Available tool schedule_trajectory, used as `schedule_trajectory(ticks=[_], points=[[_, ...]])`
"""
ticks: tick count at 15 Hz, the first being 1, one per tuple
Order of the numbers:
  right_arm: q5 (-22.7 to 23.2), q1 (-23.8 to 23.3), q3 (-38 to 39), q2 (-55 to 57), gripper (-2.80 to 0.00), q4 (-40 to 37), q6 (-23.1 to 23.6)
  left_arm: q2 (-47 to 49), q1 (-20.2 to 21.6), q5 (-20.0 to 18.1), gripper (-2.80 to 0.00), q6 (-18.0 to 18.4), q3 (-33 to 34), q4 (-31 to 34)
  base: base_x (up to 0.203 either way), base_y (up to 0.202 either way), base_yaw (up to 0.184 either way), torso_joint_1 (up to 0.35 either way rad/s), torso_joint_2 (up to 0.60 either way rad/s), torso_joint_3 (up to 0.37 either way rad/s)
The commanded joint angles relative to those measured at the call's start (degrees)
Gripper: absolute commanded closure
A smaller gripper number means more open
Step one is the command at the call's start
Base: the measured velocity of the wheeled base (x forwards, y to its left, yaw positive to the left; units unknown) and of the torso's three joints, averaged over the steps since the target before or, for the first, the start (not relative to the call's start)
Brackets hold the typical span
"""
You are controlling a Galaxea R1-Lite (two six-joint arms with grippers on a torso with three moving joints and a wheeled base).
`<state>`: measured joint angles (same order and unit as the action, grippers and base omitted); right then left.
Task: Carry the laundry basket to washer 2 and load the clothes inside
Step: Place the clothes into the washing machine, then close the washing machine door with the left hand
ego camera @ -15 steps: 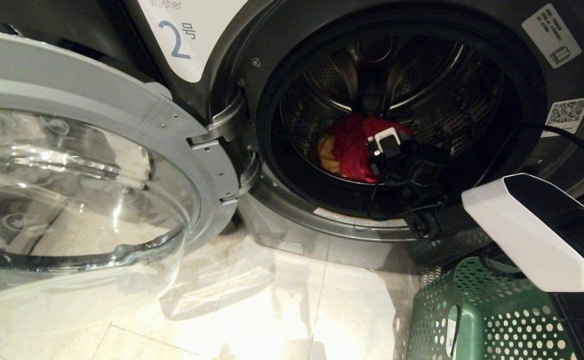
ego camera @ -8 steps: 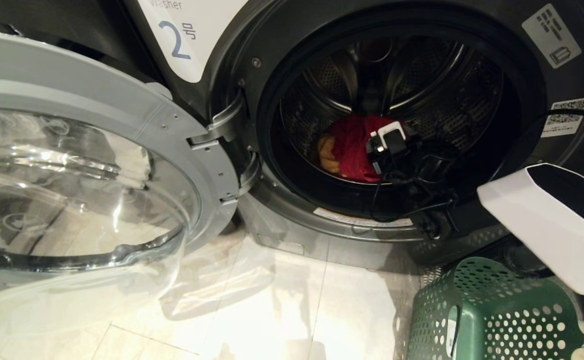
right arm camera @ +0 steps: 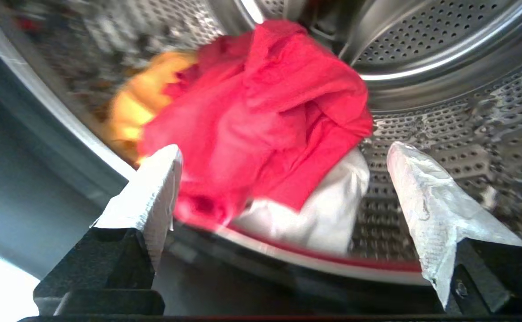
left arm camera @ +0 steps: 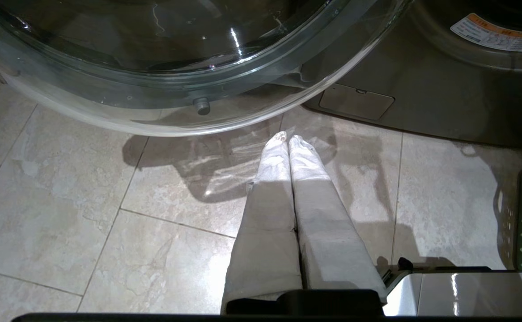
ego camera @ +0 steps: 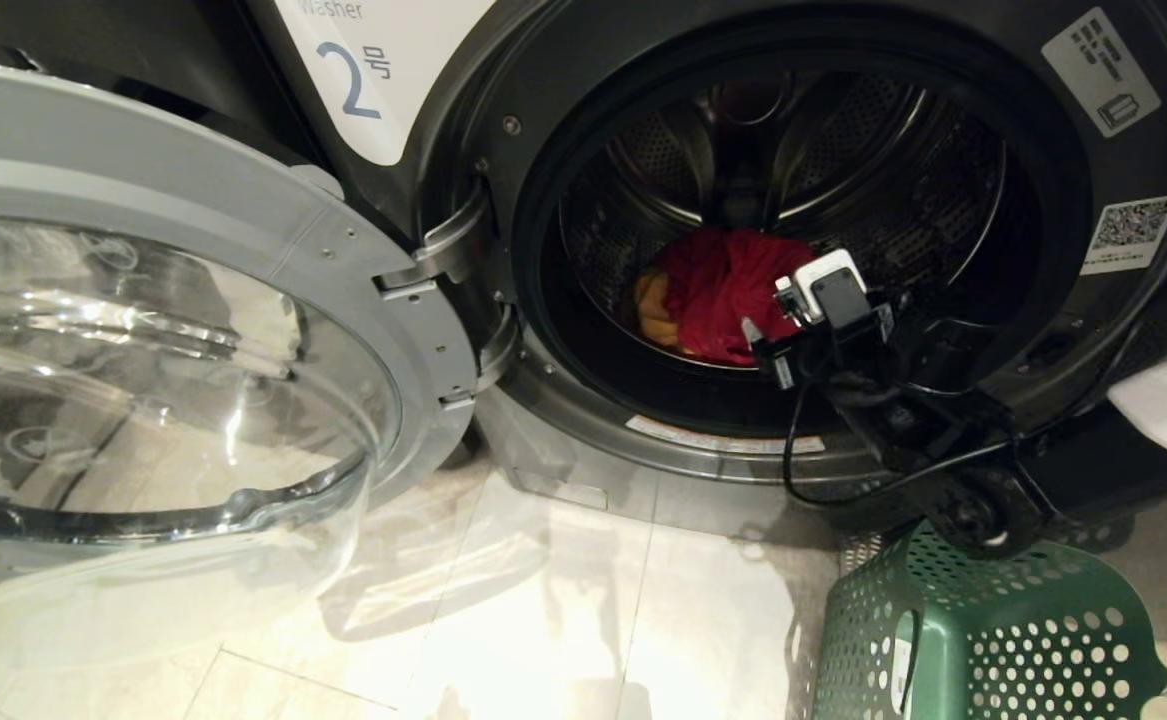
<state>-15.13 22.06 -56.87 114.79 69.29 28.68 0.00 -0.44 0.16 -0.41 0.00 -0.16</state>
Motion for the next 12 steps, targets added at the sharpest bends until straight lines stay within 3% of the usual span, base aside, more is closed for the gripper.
schedule_trajectory(ticks=[1,2,3,9,12], points=[[-0.2,2.6,7.6,-8.8,-2.8,0.4,-1.0,0.1,0.0,0.0,0.0,0.0,0.1,0.0,0.0,0.0,0.0,0.0,0.0,0.0],[-0.5,3.6,10.3,-11.1,-2.8,0.4,-2.3,0.1,0.0,0.0,0.0,0.0,0.1,0.0,0.0,0.0,0.0,0.0,0.0,0.0],[-1.1,4.1,12.9,-12.6,0.0,0.3,-3.7,0.1,0.0,0.1,0.0,0.0,0.1,0.0,0.0,0.0,0.0,0.0,0.0,0.0],[-3.7,4.5,34.6,-26.9,0.0,-2.5,-11.7,0.1,0.0,0.0,0.0,0.0,0.1,0.0,0.0,0.0,0.0,0.0,0.0,0.0],[-4.5,4.0,37.0,-40.1,0.0,-19.1,-15.9,0.1,0.0,0.0,0.0,0.0,0.1,0.0,0.0,0.0,0.0,0.0,0.0,0.0]])
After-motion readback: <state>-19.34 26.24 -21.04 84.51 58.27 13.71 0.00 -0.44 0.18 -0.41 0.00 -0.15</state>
